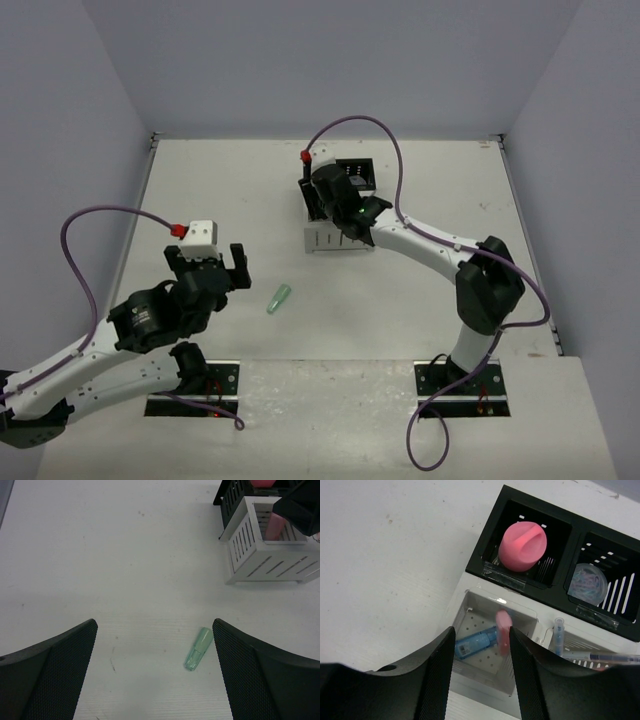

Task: Sort the stationery into containers
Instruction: Place the pen in the storage box, then pick up the stationery from the corner of the board, then place the stationery in the storage box, then reset both arms

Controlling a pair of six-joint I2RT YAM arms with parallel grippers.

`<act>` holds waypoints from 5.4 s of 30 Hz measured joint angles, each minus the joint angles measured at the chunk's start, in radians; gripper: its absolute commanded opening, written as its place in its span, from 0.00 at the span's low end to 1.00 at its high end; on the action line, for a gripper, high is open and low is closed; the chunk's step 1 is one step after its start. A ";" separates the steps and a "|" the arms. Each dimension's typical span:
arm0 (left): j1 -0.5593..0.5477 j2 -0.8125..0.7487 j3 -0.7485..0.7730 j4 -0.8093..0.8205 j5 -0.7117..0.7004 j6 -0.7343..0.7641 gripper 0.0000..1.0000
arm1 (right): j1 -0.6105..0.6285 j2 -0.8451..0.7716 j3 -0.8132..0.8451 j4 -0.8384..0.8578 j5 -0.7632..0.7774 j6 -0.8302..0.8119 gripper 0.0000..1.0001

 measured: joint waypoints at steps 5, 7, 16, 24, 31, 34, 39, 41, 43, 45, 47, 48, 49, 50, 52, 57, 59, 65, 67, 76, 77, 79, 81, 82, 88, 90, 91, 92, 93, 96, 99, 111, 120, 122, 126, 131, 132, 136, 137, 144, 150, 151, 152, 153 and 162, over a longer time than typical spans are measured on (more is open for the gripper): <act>0.000 0.025 0.000 0.002 0.005 0.006 1.00 | 0.002 -0.050 -0.039 -0.010 -0.035 0.002 0.55; 0.000 0.039 0.000 0.008 0.011 0.007 1.00 | 0.003 -0.103 -0.050 -0.030 -0.048 0.005 0.55; 0.001 0.369 0.030 0.030 0.156 -0.058 1.00 | 0.005 -0.564 -0.249 -0.123 -0.085 0.102 0.61; 0.088 0.651 -0.047 0.262 0.450 0.028 0.95 | 0.004 -0.923 -0.487 -0.214 -0.124 0.164 0.62; 0.195 0.833 -0.066 0.405 0.588 0.089 0.79 | 0.004 -1.001 -0.571 -0.243 -0.160 0.171 0.62; 0.228 0.869 -0.072 0.431 0.619 0.099 0.68 | 0.004 -1.009 -0.588 -0.245 -0.172 0.171 0.62; 0.229 0.870 -0.094 0.464 0.661 0.111 0.52 | 0.004 -1.009 -0.591 -0.240 -0.184 0.171 0.62; 0.229 0.866 -0.100 0.468 0.663 0.113 0.42 | 0.004 -1.009 -0.594 -0.237 -0.185 0.170 0.61; 0.229 0.863 -0.105 0.471 0.662 0.111 0.27 | 0.004 -1.010 -0.598 -0.235 -0.185 0.170 0.61; 0.229 0.864 -0.107 0.479 0.661 0.108 0.16 | 0.004 -1.014 -0.604 -0.232 -0.184 0.170 0.61; 0.229 0.865 -0.107 0.483 0.662 0.107 0.10 | 0.004 -1.019 -0.610 -0.231 -0.184 0.170 0.61; 0.229 0.866 -0.107 0.484 0.661 0.106 0.05 | 0.004 -1.022 -0.611 -0.230 -0.185 0.170 0.61; 0.229 0.866 -0.107 0.484 0.660 0.104 0.01 | 0.004 -1.024 -0.611 -0.229 -0.185 0.170 0.61; 0.228 0.865 -0.107 0.482 0.658 0.101 0.01 | 0.004 -1.026 -0.611 -0.228 -0.185 0.170 0.61; 0.223 0.863 -0.104 0.471 0.648 0.092 0.00 | 0.004 -1.032 -0.612 -0.225 -0.185 0.170 0.61; 0.126 0.799 -0.022 0.284 0.502 0.012 0.00 | 0.004 -1.046 -0.625 -0.215 -0.184 0.171 0.61; 0.089 0.736 0.028 0.261 0.458 -0.004 0.00 | 0.004 -1.049 -0.631 -0.210 -0.183 0.171 0.61; 0.077 0.583 0.136 0.362 0.325 -0.006 0.00 | 0.005 -1.091 -0.664 -0.195 -0.147 0.180 0.64; 0.078 0.578 0.154 0.427 0.284 0.011 0.00 | 0.005 -1.108 -0.674 -0.191 -0.122 0.186 0.68; 0.139 0.724 0.237 0.818 0.199 0.132 0.00 | 0.005 -1.150 -0.692 -0.183 -0.022 0.215 0.76; 0.145 0.741 0.237 0.872 0.191 0.151 0.00 | 0.005 -1.150 -0.692 -0.181 -0.017 0.216 0.76; 0.157 0.777 0.236 0.963 0.185 0.183 0.00 | 0.005 -1.150 -0.694 -0.179 -0.007 0.219 0.76; 0.174 0.811 0.233 1.045 0.194 0.203 0.00 | 0.005 -1.150 -0.696 -0.179 0.000 0.220 0.77; 0.185 0.828 0.230 1.085 0.201 0.213 0.00 | 0.005 -1.150 -0.697 -0.179 0.001 0.220 0.76; 0.227 0.898 0.226 1.228 0.219 0.245 0.07 | 0.005 -1.150 -0.701 -0.177 0.001 0.221 0.77; 0.238 0.921 0.225 1.267 0.229 0.246 0.07 | 0.005 -1.150 -0.701 -0.177 0.001 0.221 0.77; 0.244 0.934 0.225 1.284 0.238 0.245 0.07 | 0.005 -1.150 -0.701 -0.177 0.001 0.221 0.77; 0.251 0.945 0.224 1.294 0.246 0.244 0.07 | 0.005 -1.150 -0.701 -0.176 0.001 0.221 0.77; 0.258 0.957 0.224 1.305 0.254 0.243 0.08 | 0.005 -1.149 -0.701 -0.176 0.001 0.221 0.77; 0.277 0.986 0.207 1.329 0.277 0.228 0.13 | 0.005 -1.147 -0.701 -0.176 0.001 0.221 0.77; 0.287 0.998 0.152 1.363 0.301 0.201 0.15 | 0.005 -1.145 -0.701 -0.176 0.000 0.221 0.77; 0.287 1.031 0.055 1.431 0.397 0.116 0.80 | 0.005 -1.124 -0.701 -0.173 0.000 0.221 0.78; 0.264 0.831 -0.015 1.369 0.409 0.110 1.00 | 0.005 -1.111 -0.701 -0.173 -0.001 0.221 0.82; 0.239 0.737 -0.002 1.308 0.388 0.121 1.00 | 0.005 -1.115 -0.702 -0.173 0.001 0.222 0.94; 0.191 0.536 0.045 1.083 0.340 0.130 1.00 | 0.005 -1.141 -0.711 -0.172 0.027 0.233 0.99; 0.191 0.331 0.074 0.727 0.235 0.070 1.00 | 0.005 -1.173 -0.711 -0.177 0.071 0.245 0.99; 0.194 0.300 0.073 0.654 0.219 0.051 1.00 | 0.005 -1.175 -0.706 -0.189 0.082 0.251 0.99; 0.228 0.225 0.047 0.443 0.208 -0.005 1.00 | 0.005 -1.177 -0.655 -0.270 0.112 0.281 0.99; 0.254 0.214 0.026 0.423 0.235 -0.005 1.00 | 0.005 -1.178 -0.633 -0.299 0.120 0.294 0.99; 0.595 0.200 -0.111 0.366 0.494 0.010 1.00 | 0.005 -1.193 -0.410 -0.531 0.240 0.376 0.99; 0.754 0.100 -0.089 0.356 0.593 0.076 1.00 | 0.005 -1.279 -0.347 -0.703 0.399 0.371 0.99; 0.753 0.084 -0.075 0.351 0.591 0.097 1.00 | 0.005 -1.299 -0.348 -0.718 0.413 0.370 0.99; 0.753 0.068 -0.054 0.342 0.582 0.124 1.00 | 0.005 -1.320 -0.356 -0.726 0.422 0.370 0.99; 0.753 0.053 -0.037 0.338 0.572 0.150 1.00 | 0.005 -1.340 -0.363 -0.734 0.430 0.369 0.99; 0.753 -0.111 -0.123 0.351 0.512 0.276 1.00 | 0.005 -1.433 -0.462 -0.712 0.452 0.359 0.99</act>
